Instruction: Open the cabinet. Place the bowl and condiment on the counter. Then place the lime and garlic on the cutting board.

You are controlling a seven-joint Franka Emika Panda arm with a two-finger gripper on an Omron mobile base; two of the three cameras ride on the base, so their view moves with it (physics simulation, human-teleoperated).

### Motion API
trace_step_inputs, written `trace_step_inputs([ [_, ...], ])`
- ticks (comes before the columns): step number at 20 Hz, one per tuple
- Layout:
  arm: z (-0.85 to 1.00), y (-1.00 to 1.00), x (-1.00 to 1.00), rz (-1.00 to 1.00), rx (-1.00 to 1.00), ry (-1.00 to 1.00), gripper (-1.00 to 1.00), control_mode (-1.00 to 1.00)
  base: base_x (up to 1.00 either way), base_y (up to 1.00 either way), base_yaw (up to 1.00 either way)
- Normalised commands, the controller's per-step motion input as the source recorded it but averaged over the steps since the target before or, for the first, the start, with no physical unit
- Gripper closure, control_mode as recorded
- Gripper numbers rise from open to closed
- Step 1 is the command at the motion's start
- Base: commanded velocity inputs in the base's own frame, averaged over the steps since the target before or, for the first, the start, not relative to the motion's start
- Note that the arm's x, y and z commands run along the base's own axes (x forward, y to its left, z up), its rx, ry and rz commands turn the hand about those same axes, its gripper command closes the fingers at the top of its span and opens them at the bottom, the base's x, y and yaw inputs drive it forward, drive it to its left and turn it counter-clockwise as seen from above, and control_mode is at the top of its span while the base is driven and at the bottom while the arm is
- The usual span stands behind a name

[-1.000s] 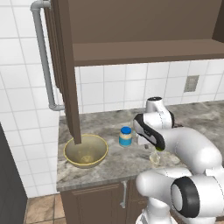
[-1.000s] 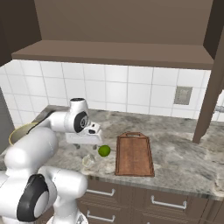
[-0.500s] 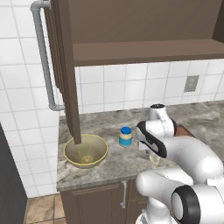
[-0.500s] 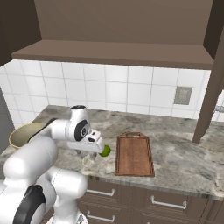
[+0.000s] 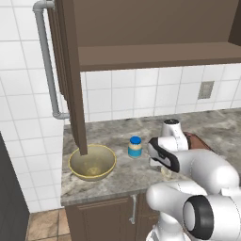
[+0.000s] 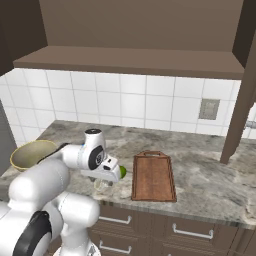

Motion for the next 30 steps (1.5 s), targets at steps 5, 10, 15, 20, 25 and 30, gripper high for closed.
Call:
trace_step_inputs([
  [5,-0.21,0.0,0.13,0.0,0.0,0.0,-1.0,-1.0,0.0,0.0,0.0],
  [10,-0.09,0.0,-0.06,0.0,0.0,0.0,1.0,-1.0,0.0,0.0,0.0],
  [15,0.0,0.0,-0.26,-0.02,0.0,0.0,1.0,-1.0,0.0,0.0,0.0],
  [20,0.05,-0.05,-0.3,-0.03,0.0,-0.01,1.0,-1.0,0.0,0.0,0.0],
  [25,0.8,-0.57,0.05,-0.07,0.01,-0.11,1.0,-1.0,0.0,0.0,0.0],
  [30,0.58,-0.99,0.62,-0.04,0.03,-0.08,1.0,-1.0,0.0,0.0,0.0],
])
